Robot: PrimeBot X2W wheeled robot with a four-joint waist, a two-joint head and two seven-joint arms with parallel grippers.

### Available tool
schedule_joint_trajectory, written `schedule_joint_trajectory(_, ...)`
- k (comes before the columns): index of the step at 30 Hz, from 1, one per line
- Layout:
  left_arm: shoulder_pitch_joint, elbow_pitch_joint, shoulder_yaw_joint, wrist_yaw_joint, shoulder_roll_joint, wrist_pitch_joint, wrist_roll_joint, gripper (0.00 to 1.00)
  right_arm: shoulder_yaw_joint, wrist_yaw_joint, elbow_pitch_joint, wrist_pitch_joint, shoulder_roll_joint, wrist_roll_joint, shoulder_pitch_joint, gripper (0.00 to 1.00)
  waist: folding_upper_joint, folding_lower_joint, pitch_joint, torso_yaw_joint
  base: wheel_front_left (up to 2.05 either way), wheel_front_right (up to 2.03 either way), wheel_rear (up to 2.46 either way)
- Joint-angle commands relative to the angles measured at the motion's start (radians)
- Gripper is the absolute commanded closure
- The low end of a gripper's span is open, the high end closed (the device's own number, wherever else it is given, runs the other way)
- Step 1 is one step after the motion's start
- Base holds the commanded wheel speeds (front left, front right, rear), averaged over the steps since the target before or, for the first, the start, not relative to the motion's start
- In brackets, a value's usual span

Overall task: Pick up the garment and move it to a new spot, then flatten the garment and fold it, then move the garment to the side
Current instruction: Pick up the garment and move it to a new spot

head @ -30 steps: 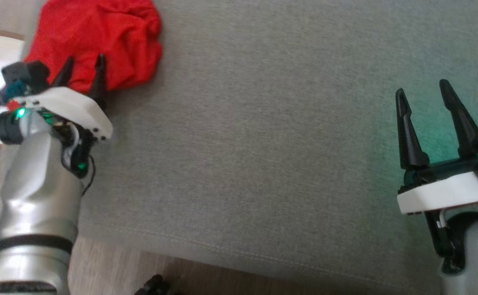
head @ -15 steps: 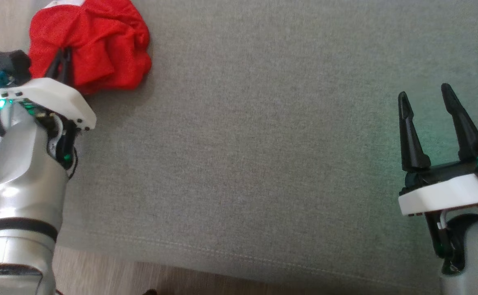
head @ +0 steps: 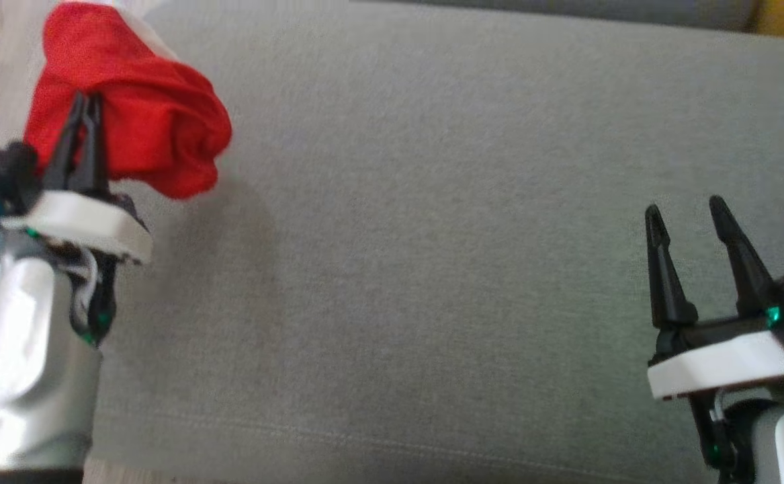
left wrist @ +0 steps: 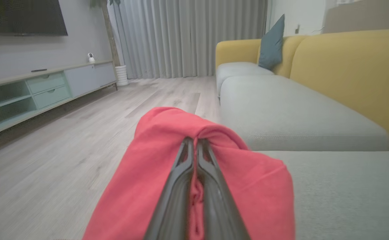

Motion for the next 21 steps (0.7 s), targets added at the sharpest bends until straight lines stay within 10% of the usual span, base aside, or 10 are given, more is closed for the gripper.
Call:
schedule_joint_trajectory(1,-0.003,-0.092,0.018,0.008,0.038,-0.005,0.008,1.0,0.019,0.004,-0.032,-0.011,-0.004,0.013,-0.001,0.0,-0.0001,0.0001,-0.042,-0.048,0.0,0.0,0.0)
schedule_joint_trajectory(11,0.165,-0.334,-0.129,-0.007,-0.062,0.097,0.001,1.0,0.023,0.004,-0.02,-0.041,-0.003,0.068,0.014,0.0,-0.0001,0.0001,-0.018,-0.201,0.0,0.0,0.0)
schedule_joint_trajectory(21,0.192,-0.242,-0.288,-0.038,-0.177,0.107,-0.022,1.0,0.035,0.004,0.019,-0.081,-0.003,0.111,0.0,0.0,-0.0001,0.0001,0.057,-0.372,0.0,0.0,0.0)
